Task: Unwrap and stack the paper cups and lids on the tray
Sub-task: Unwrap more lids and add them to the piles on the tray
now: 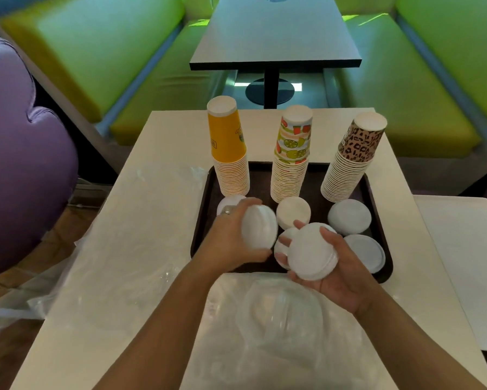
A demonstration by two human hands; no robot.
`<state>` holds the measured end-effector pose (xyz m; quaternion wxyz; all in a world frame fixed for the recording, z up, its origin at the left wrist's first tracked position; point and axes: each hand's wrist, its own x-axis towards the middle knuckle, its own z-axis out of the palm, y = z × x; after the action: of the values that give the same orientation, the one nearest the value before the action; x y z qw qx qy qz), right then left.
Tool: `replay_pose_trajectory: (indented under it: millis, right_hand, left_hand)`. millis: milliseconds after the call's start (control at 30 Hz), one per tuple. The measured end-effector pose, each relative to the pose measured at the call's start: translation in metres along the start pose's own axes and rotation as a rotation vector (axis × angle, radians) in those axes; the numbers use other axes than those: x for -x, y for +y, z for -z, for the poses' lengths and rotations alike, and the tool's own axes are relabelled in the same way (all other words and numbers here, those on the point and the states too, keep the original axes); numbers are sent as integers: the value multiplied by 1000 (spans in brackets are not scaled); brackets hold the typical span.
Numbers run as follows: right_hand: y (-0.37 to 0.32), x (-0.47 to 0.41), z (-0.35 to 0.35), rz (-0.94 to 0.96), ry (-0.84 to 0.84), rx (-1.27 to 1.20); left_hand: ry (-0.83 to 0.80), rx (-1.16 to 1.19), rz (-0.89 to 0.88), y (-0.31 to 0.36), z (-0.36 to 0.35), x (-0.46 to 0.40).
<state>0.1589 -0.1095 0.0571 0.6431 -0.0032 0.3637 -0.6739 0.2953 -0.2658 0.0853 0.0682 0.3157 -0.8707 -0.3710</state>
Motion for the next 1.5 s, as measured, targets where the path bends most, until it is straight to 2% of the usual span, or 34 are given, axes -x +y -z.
replay_pose_trajectory:
  millis: [133,267,500,700,900,1000,1033,1100,1200,1267,1333,1400,1500]
  right_hand:
    - [-5,2,9,35,30,-49]
    - [-5,6,16,48,47,-58]
    - [-7,9,25,66,73,-47]
    - [-8,11,26,50,70,-64]
    - [-9,12,25,35,63,-43]
    - [-10,9,24,25,67,-34]
    - [-10,7,25,14,71,-41]
    - [-10,3,20,-23,76,-58]
    - [-9,-2,4,-105,131,-54]
    - [-8,-5,-6,-115,178,-49]
    - [-6,-14,-12,-88,203,64]
    - [-3,-25,-18,-17,249,296]
    - [4,-46,-30,60,355,728]
  left_hand:
    - [-44,-301,277,-41,-13,-15]
    - [-62,-417,390,-63,-35,-22]
    - [-44,-390,473,-63,-51,-25]
    - [34,-343,480,-63,-58,-26]
    - [35,-369,481,-54,-52,-18]
    - [140,-221,317,-27,-37,-8]
    - [112,-114,241,-13,-32,-5]
    - [-60,103,131,14,-25,2]
    - [-258,321,142,30,-29,9]
    - [-276,489,223,26,-33,13]
    - [-202,582,256,19,-32,16]
    - [-100,603,268,10,-28,15]
    - [92,430,311,-11,-19,12]
